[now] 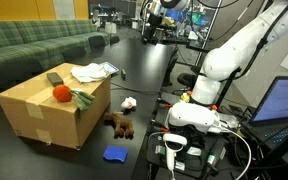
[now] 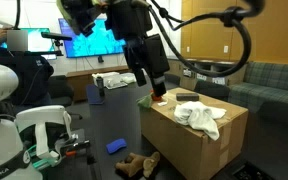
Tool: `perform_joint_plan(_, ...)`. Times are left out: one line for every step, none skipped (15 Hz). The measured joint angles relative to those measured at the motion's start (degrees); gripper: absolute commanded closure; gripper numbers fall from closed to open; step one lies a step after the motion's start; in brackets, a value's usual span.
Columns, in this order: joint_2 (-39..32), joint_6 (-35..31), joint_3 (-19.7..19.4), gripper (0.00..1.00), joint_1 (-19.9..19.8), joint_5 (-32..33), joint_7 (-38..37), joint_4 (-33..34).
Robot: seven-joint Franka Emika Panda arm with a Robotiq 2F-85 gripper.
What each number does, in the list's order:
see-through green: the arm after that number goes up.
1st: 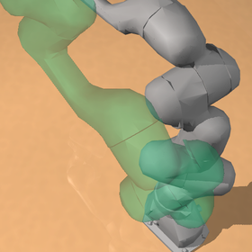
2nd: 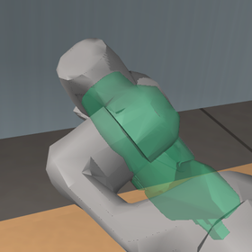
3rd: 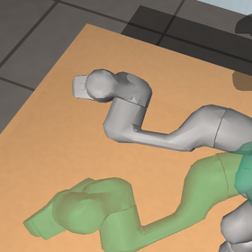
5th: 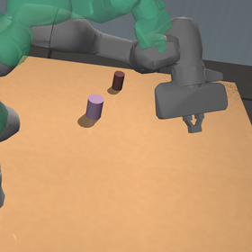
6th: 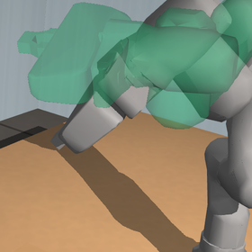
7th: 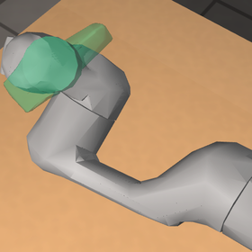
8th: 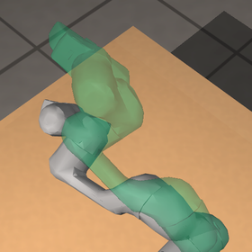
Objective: Swap the things on the box with the things on the table
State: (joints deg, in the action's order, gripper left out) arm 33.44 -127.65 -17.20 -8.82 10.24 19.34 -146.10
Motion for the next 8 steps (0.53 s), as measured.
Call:
perform_joint_plan(0.0, 0.0, 0.0, 0.00, 0.0, 0.0, 0.0, 0.3)
perform_joint_plan(0.1, 0.0, 0.0, 0.00, 0.0, 0.0, 0.0, 0.5)
perform_joint_plan(0.1, 0.0, 0.0, 0.00, 0.0, 0.0, 0.0, 0.6)
perform_joint_plan(0.2, 0.0, 0.0, 0.00, 0.0, 0.0, 0.0, 0.6)
perform_joint_plan(0.2, 0.0, 0.0, 0.00, 0.0, 0.0, 0.0, 0.6)
perform_joint_plan(0.2, 0.0, 0.0, 0.00, 0.0, 0.0, 0.0, 0.6)
perform_joint_plan(0.2, 0.0, 0.0, 0.00, 0.0, 0.0, 0.0, 0.6)
perform_joint_plan(0.2, 0.1, 0.0, 0.00, 0.0, 0.0, 0.0, 0.6)
